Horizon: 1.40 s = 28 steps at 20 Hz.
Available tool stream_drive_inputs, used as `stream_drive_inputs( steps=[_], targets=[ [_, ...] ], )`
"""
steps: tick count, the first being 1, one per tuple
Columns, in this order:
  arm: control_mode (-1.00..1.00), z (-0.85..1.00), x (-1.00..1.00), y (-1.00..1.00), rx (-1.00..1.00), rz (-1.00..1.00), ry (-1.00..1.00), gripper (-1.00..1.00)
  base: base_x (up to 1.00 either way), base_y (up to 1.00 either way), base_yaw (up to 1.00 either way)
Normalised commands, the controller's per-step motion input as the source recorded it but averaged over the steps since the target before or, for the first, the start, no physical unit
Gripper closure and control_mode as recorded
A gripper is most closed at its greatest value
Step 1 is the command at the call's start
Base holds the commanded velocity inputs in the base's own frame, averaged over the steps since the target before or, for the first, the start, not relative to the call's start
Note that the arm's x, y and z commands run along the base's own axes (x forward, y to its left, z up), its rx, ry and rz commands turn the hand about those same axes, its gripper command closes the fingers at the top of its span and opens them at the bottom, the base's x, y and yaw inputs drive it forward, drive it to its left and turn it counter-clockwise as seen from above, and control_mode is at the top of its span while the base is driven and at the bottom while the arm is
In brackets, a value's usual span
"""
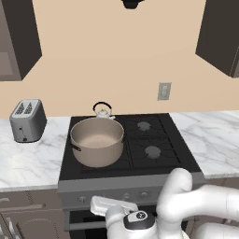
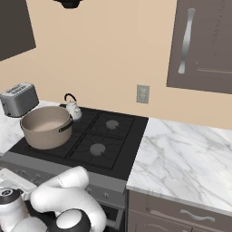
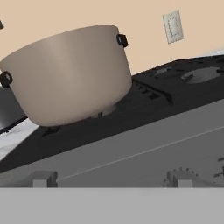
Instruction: Pick the kettle from the cabinet and place it on a stove burner. Then pick the pot from the counter and place it on another stove burner. Finally, turn both burners on.
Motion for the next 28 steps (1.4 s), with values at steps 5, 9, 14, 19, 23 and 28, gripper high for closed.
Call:
stream_drive_inputs(
  steps=[5,9,14,19,23,28],
  targets=[
    [-1.00,-0.20,0.14,0.00,-0.02,0.00,-0.03,-1.00,0.00,0.00,0.00],
    [-1.00,-0.17,0.12,0.00,-0.01,0.00,-0.04,-1.00,0.00,0.00,0.00],
    [-1.00,-0.15,0.09,0.00,-0.01,0.00,-0.04,-1.00,0.00,0.00,0.00],
    [-1.00,-0.21,0.03,0.00,-0.01,0.00,-0.05,-1.00,0.00,0.00,0.00],
    [-1.00,-0.17,0.00,0.03,0.00,0.00,-0.02,-1.00,0.00,0.00,0.00],
    [-1.00,-0.11,0.00,0.02,0.00,0.00,0.00,-1.00,0.00,0.00,0.00]
  ],
)
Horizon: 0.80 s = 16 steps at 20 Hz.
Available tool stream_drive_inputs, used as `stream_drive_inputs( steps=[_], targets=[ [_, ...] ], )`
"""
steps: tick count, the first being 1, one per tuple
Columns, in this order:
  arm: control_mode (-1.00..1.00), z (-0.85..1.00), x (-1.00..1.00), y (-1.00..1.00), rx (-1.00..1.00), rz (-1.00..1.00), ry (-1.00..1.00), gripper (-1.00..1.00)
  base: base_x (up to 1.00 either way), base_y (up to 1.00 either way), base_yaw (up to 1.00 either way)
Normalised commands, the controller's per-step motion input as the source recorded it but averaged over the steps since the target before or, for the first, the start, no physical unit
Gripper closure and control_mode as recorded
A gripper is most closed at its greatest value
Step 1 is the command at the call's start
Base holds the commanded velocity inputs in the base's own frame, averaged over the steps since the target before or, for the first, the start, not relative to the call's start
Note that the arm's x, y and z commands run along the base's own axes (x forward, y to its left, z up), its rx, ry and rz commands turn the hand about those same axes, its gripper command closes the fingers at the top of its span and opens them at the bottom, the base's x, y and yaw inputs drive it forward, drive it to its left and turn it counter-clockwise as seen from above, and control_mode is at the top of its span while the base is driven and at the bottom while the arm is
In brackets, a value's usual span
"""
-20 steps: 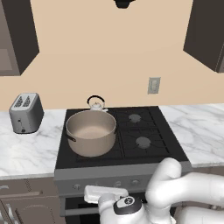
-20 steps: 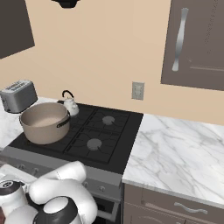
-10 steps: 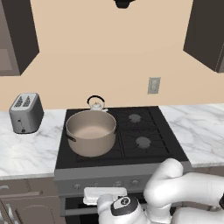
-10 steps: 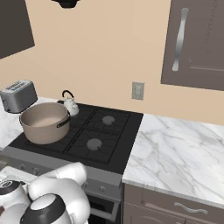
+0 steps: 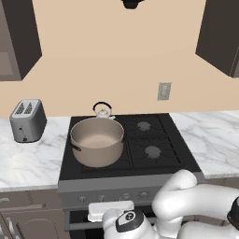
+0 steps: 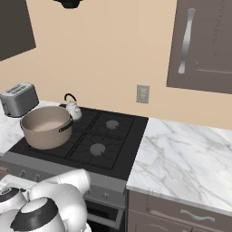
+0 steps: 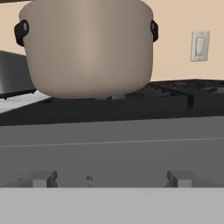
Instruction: Pick the kettle from the cabinet and place it on a stove burner. Then pick the pot from the counter and place it on another stove burner. Finally, turn both burners on.
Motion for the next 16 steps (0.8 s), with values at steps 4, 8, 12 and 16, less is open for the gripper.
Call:
stream_drive_inputs(
  steps=[4,8,12,16],
  targets=[
    [-1.00,-0.11,0.01,0.10,0.00,0.00,-0.03,-1.00,0.00,0.00,0.00],
    [-1.00,-0.11,0.01,0.04,0.00,0.00,-0.03,-1.00,0.00,0.00,0.00],
    [-1.00,-0.17,0.06,0.00,0.00,0.00,-0.03,-1.00,0.00,0.00,0.00],
    [-1.00,-0.22,0.03,0.00,0.00,0.00,-0.05,-1.00,0.00,0.00,0.00]
  ],
)
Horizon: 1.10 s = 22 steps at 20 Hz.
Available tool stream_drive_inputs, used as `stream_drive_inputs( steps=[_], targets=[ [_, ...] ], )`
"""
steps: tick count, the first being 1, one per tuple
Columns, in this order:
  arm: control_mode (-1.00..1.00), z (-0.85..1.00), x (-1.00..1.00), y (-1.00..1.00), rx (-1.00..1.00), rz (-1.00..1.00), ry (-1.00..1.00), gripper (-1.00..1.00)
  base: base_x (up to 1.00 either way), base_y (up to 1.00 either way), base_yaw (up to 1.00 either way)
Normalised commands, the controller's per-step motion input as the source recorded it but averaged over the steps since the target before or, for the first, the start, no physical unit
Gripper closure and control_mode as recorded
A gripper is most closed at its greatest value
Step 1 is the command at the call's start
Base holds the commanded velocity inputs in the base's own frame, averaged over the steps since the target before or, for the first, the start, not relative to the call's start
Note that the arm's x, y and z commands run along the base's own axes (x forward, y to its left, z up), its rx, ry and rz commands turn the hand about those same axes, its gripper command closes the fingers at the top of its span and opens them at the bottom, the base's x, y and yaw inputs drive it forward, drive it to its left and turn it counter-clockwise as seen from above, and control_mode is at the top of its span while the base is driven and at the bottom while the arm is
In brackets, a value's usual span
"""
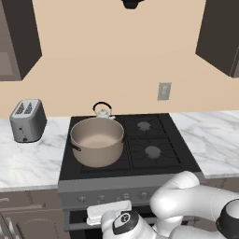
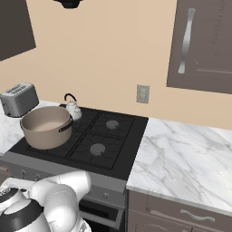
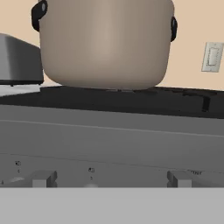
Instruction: Pick the kettle from the cabinet and place it on a stove burner. Then pick the pot from the counter and place it on another stove burner. Finally, turn both burners on.
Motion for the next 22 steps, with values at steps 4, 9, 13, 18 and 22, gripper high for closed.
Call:
stream_drive_inputs(
  steps=[4,9,13,18,22],
  targets=[
    [-1.00,-0.05,0.00,0.00,0.00,0.00,-0.05,-1.00,0.00,0.00,0.00],
    [-1.00,-0.08,0.02,0.00,0.04,0.00,-0.08,-1.00,0.00,0.00,0.00],
    [-1.00,-0.07,0.02,0.00,0.10,0.00,-0.09,-1.00,0.00,0.00,0.00],
    [-1.00,-0.13,0.02,0.00,0.10,0.00,-0.08,-1.00,0.00,0.00,0.00],
    [-1.00,-0.03,0.00,-0.02,0.09,0.00,-0.01,-1.00,0.00,0.00,0.00]
  ],
)
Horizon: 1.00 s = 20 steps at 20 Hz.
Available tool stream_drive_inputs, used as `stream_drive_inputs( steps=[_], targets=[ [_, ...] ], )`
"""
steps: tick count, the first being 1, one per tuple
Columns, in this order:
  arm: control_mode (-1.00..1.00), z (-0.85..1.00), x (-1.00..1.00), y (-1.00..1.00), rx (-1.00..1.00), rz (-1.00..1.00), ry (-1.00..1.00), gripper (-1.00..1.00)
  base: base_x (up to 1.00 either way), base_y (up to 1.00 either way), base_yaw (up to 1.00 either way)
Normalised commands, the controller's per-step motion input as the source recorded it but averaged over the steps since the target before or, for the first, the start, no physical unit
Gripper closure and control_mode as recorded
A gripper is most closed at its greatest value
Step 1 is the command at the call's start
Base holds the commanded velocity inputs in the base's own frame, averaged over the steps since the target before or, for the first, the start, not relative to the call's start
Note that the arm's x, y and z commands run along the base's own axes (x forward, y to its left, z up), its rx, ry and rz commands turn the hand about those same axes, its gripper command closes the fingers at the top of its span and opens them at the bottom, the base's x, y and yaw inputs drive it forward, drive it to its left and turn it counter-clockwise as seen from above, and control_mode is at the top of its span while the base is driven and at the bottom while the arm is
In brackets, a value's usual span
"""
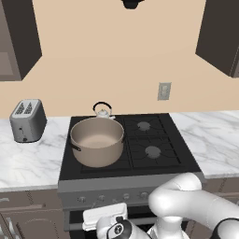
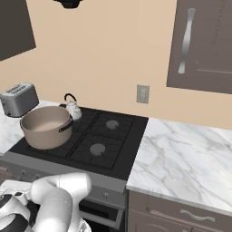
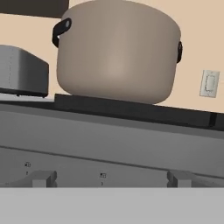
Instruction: Pick the kettle from the cabinet and place it on a stove burner. Then pick the pot from the counter and place it on another stove burner. Finally, turn both burners on.
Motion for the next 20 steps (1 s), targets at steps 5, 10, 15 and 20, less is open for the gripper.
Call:
stream_drive_inputs(
  steps=[5,10,15,20],
  targets=[
    [-1.00,-0.04,0.00,-0.07,0.08,0.00,-0.02,-1.00,0.00,0.00,0.00],
    [-1.00,-0.03,0.02,-0.14,0.11,0.00,-0.02,-1.00,0.00,0.00,0.00],
    [-1.00,-0.01,0.13,-0.25,0.08,0.00,0.00,-1.00,0.00,0.00,0.00],
    [-1.00,-0.03,0.16,-0.18,0.08,0.00,0.00,-1.00,0.00,0.00,0.00]
  ],
)
